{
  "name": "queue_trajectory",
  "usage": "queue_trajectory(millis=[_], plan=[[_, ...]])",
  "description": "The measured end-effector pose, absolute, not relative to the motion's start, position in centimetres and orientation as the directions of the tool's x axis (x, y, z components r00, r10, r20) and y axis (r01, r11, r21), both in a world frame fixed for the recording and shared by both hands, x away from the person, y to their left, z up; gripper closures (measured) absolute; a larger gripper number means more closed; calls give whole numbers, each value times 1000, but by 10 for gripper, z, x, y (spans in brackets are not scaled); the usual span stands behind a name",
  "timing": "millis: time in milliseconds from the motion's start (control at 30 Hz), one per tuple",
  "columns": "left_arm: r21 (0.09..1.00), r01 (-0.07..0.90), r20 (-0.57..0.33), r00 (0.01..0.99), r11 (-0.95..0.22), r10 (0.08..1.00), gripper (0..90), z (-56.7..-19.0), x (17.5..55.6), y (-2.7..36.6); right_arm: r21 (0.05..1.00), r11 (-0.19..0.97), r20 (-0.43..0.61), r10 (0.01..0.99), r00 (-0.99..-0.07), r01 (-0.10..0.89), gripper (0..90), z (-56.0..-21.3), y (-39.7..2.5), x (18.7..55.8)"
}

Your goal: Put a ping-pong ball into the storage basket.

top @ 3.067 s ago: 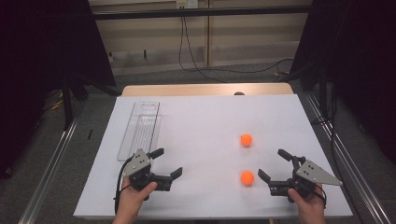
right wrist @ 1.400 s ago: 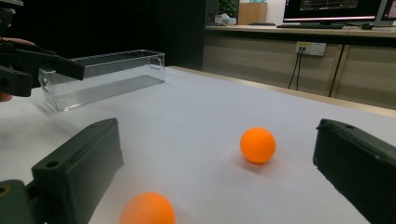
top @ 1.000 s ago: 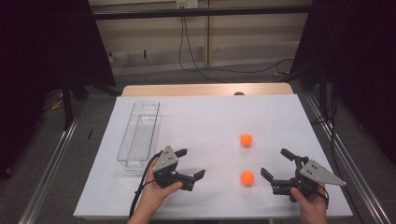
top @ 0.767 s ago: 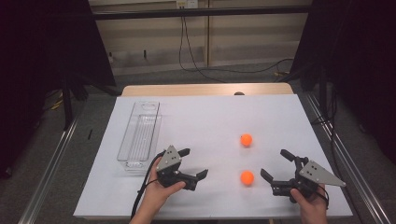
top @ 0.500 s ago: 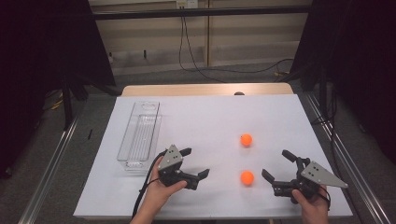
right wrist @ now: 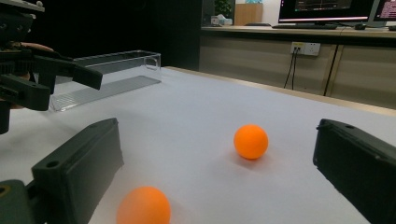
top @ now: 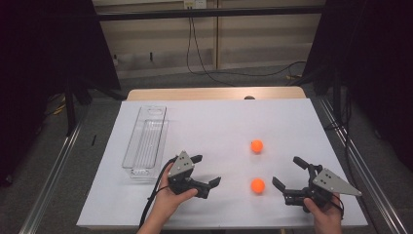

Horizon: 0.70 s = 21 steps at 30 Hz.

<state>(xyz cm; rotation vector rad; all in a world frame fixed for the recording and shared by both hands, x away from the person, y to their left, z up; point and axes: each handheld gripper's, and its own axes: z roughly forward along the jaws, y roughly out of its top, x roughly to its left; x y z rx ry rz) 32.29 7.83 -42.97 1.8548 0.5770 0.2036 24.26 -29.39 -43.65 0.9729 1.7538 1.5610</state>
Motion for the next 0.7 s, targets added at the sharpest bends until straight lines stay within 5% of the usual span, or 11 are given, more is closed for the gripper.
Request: queue_trajectory(millis=[700], plan=[[908, 287, -134, 889, -304, 438, 27, -431, 326, 58, 990, 47, 36, 833, -552, 134, 10, -436, -296, 239]])
